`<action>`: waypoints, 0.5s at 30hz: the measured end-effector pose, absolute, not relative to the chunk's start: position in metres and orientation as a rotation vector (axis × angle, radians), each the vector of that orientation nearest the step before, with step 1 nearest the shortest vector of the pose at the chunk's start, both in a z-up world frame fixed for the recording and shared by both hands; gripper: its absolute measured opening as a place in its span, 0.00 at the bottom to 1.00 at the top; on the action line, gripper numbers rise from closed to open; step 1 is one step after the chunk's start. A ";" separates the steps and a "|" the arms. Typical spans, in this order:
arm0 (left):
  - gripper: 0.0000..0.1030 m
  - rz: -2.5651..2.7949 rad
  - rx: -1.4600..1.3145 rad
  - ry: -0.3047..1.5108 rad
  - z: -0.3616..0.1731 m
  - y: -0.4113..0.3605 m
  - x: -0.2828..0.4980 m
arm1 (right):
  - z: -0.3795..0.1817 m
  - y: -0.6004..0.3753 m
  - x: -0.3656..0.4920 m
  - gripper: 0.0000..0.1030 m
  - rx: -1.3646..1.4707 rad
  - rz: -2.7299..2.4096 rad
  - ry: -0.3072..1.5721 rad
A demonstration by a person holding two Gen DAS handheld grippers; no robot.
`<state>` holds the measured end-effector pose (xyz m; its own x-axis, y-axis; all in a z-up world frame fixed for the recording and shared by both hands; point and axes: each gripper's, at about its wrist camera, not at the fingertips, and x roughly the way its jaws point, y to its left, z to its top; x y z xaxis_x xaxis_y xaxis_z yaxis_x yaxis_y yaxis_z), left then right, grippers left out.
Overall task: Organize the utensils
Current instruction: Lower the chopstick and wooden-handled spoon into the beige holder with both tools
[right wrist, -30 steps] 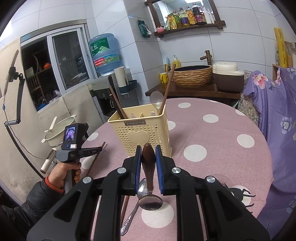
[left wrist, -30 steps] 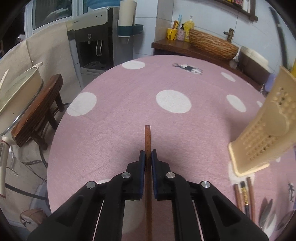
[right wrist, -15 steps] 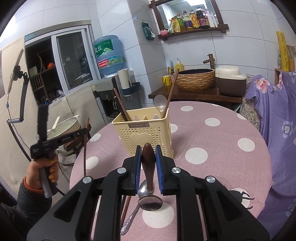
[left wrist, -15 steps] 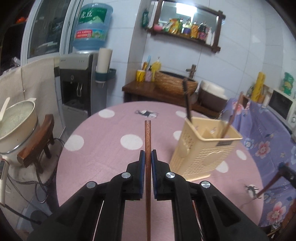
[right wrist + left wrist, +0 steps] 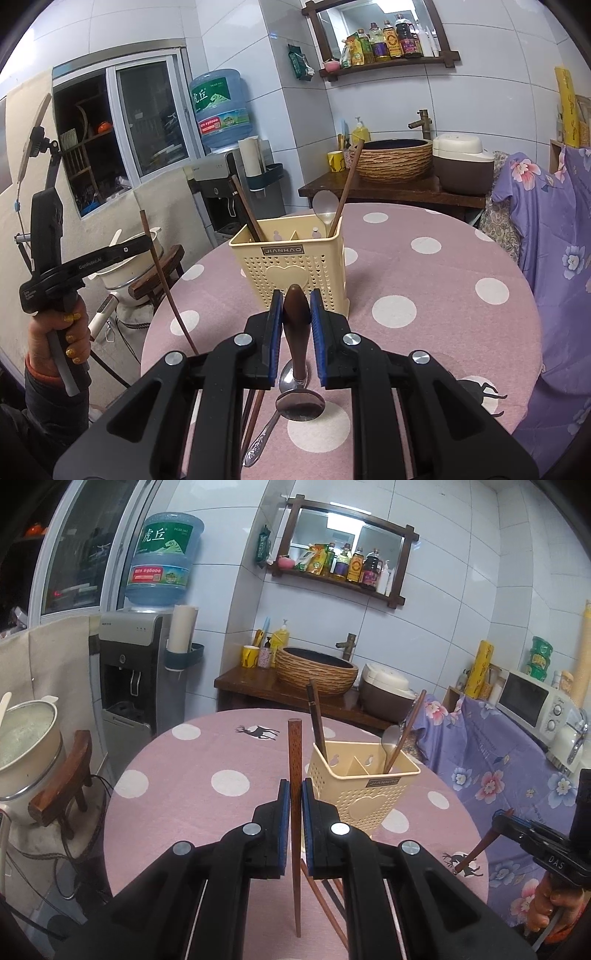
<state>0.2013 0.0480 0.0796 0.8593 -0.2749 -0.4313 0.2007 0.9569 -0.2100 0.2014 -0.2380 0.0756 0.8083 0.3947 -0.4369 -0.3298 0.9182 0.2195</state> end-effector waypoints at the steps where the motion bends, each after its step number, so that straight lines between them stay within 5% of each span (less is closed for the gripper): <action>1: 0.07 -0.248 -0.157 0.471 0.080 0.048 0.200 | 0.076 -0.238 0.201 0.15 0.136 0.389 0.495; 15: 0.07 -0.345 -0.158 0.448 0.106 0.044 0.197 | 0.091 -0.236 0.210 0.15 0.131 0.436 0.491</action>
